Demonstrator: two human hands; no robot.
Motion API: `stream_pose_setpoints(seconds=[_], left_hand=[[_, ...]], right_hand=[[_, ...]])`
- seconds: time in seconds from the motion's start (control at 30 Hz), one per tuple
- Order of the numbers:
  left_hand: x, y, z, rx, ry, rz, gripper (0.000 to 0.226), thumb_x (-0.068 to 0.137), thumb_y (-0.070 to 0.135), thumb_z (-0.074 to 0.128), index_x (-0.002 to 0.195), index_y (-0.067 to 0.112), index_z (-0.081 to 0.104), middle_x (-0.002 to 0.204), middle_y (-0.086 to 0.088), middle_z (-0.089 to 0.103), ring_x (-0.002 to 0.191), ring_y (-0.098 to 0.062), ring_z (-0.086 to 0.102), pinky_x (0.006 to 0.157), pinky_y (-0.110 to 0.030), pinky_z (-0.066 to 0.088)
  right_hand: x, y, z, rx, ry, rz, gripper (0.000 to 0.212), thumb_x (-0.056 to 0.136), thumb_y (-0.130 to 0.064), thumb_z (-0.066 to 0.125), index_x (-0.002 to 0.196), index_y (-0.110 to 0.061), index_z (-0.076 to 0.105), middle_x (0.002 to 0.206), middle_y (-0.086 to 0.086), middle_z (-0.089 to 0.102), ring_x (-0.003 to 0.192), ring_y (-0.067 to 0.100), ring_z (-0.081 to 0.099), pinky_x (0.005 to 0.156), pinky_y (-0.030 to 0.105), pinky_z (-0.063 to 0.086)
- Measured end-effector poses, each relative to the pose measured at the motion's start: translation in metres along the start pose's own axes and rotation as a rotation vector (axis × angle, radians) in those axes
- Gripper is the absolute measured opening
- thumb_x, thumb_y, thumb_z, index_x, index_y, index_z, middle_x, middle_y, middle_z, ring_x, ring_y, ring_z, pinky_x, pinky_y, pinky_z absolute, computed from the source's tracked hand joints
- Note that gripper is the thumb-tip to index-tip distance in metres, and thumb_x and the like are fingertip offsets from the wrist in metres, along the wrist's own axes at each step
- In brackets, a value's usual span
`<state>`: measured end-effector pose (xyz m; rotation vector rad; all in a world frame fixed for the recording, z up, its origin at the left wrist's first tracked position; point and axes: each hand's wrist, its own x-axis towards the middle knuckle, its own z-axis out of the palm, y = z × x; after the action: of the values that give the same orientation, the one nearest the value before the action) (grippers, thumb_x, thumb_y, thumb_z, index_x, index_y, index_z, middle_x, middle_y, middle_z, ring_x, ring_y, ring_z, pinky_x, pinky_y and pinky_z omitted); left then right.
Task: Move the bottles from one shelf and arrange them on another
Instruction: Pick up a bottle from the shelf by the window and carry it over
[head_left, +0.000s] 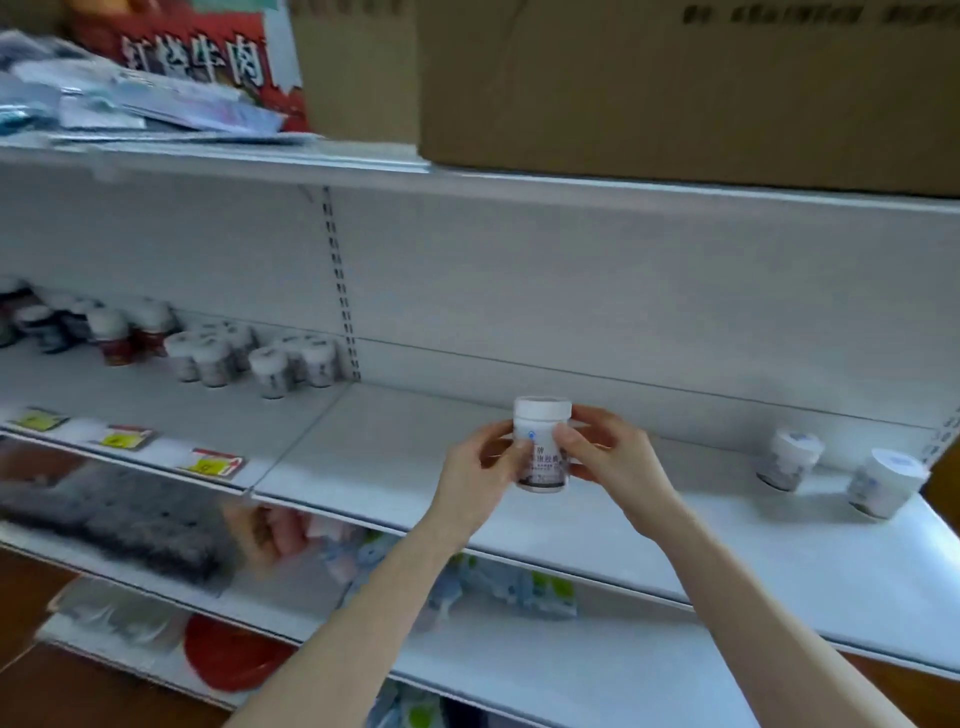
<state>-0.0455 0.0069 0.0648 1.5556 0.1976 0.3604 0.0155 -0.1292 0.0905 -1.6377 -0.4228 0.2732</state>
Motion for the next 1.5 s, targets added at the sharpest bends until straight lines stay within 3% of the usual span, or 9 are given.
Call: stream_pose_setpoints(seconds=[0.2,0.37,0.57,0.73,1.0,1.13,1.33,1.43,1.5], left_hand=[[-0.007,-0.003,-0.158,0.012,0.110,0.006,0.020,0.088,0.008,0.054,0.107,0.014,0.060,0.088,0.002,0.067,0.073,-0.001,0.063,0.078,-0.024,0.052],[-0.016,-0.006,-0.254,0.075,0.152,0.007,0.022,0.088,0.007,0.054,0.109,0.013,0.059,0.097,-0.011,0.068,0.083,-0.014,0.063,0.073,-0.016,0.052],[-0.004,-0.027,-0.310,0.037,0.172,-0.069,0.025,0.090,0.007,0.051,0.113,0.002,0.057,0.093,-0.014,0.064,0.042,0.003,0.055,0.041,-0.006,0.041],[0.037,-0.045,-0.344,0.076,0.197,-0.093,0.025,0.089,0.010,0.054,0.113,0.008,0.059,0.100,-0.012,0.069,0.085,-0.015,0.066,0.074,-0.025,0.054],[0.124,-0.063,-0.367,0.291,0.192,-0.045,0.032,0.089,0.013,0.054,0.120,0.009,0.056,0.100,-0.006,0.065,0.073,0.010,0.061,0.066,-0.006,0.046],[0.154,-0.076,-0.374,0.422,0.114,-0.125,0.037,0.091,0.023,0.051,0.127,0.019,0.050,0.113,-0.008,0.065,0.101,-0.020,0.061,0.084,-0.027,0.046],[0.174,-0.100,-0.382,0.446,0.027,-0.105,0.034,0.091,0.017,0.050,0.125,0.021,0.052,0.107,0.000,0.063,0.096,-0.010,0.054,0.062,0.002,0.036],[0.174,-0.105,-0.385,0.422,-0.033,-0.103,0.037,0.092,0.017,0.048,0.128,0.025,0.047,0.102,0.006,0.058,0.098,-0.010,0.052,0.060,-0.011,0.034],[0.175,-0.108,-0.385,0.435,-0.073,-0.095,0.035,0.093,0.017,0.045,0.127,0.026,0.047,0.102,0.006,0.058,0.096,-0.009,0.052,0.065,-0.013,0.031]], right_hand=[[0.024,-0.011,0.158,0.060,-0.136,0.000,0.026,0.087,-0.010,0.059,0.112,-0.012,0.056,0.095,0.006,0.064,0.079,0.008,0.061,0.059,0.010,0.053],[0.040,-0.005,0.256,0.046,-0.192,0.033,0.031,0.086,-0.010,0.059,0.116,-0.005,0.055,0.095,0.007,0.063,0.078,0.007,0.060,0.056,0.008,0.050],[0.067,0.008,0.313,-0.016,-0.243,0.063,0.030,0.086,-0.009,0.059,0.116,-0.004,0.055,0.092,0.007,0.062,0.075,0.006,0.059,0.055,0.007,0.049],[0.114,0.021,0.341,-0.118,-0.245,0.037,0.012,0.084,-0.017,0.064,0.093,-0.023,0.058,0.093,0.003,0.066,0.080,0.010,0.062,0.066,0.016,0.052],[0.187,0.030,0.351,-0.201,-0.238,-0.011,0.022,0.082,-0.024,0.067,0.088,-0.039,0.054,0.091,-0.014,0.063,0.085,0.002,0.062,0.072,0.021,0.050],[0.206,0.041,0.359,-0.237,-0.164,0.017,0.023,0.081,-0.019,0.069,0.097,-0.029,0.055,0.096,-0.005,0.064,0.091,0.011,0.062,0.080,0.032,0.049],[0.214,0.068,0.370,-0.315,-0.068,0.046,0.028,0.081,-0.013,0.067,0.108,-0.013,0.059,0.104,0.000,0.059,0.101,0.016,0.058,0.087,0.032,0.047],[0.210,0.080,0.375,-0.261,-0.013,0.079,0.037,0.081,-0.011,0.067,0.117,-0.006,0.057,0.108,-0.001,0.058,0.103,0.014,0.057,0.078,0.012,0.048],[0.210,0.087,0.377,-0.244,0.029,0.094,0.040,0.080,-0.011,0.068,0.118,-0.005,0.057,0.110,-0.001,0.058,0.106,0.014,0.056,0.083,0.016,0.048]])
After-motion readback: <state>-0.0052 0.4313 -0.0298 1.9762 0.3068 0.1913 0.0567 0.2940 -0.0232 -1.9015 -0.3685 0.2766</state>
